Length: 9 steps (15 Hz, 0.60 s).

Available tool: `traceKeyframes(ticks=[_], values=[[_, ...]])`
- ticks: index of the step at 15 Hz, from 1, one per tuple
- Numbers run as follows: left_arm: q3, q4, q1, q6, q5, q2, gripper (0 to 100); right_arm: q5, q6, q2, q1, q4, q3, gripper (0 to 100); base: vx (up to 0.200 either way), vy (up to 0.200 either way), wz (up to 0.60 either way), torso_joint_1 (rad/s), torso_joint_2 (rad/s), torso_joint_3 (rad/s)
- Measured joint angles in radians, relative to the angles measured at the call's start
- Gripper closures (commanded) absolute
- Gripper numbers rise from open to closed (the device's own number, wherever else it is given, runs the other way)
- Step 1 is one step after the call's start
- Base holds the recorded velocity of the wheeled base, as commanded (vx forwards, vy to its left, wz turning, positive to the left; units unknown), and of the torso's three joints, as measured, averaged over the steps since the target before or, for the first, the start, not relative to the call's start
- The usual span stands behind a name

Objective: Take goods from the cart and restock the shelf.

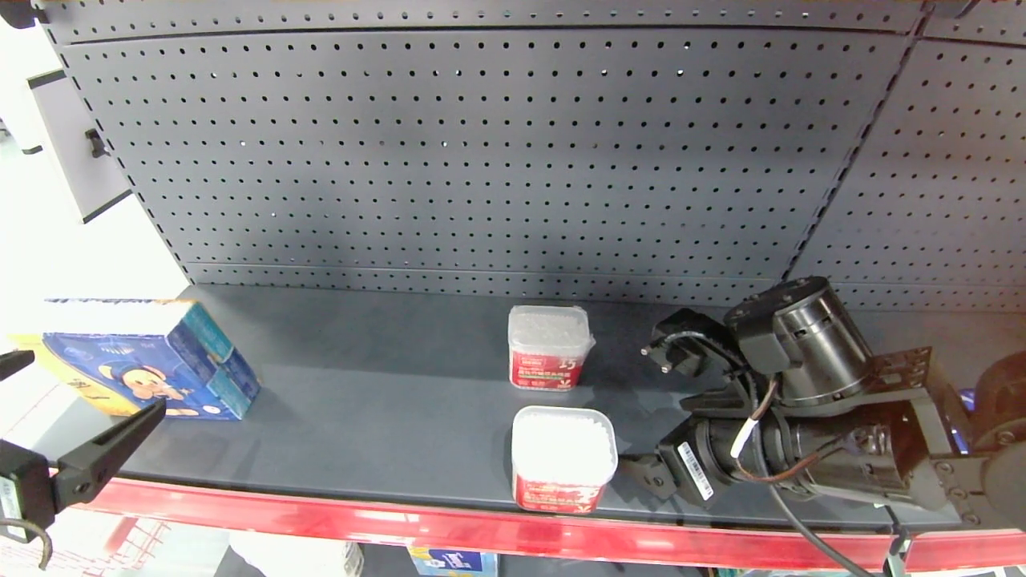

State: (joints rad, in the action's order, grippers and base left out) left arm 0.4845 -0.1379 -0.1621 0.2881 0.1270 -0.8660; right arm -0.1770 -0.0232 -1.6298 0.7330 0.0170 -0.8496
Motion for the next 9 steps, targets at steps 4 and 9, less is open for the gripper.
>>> traceKeyframes(ticks=[4,9], values=[[-0.002,0.000,0.000,0.000,0.000,-0.002,0,0.000,-0.006,-0.002,0.014,0.000,-0.007,0,0.000,0.000,0.00,0.000,0.00,0.000],[-0.003,0.000,0.000,0.000,0.000,-0.002,0,0.000,-0.014,-0.014,0.027,-0.001,-0.013,0,0.000,0.000,0.00,0.000,0.00,0.000]])
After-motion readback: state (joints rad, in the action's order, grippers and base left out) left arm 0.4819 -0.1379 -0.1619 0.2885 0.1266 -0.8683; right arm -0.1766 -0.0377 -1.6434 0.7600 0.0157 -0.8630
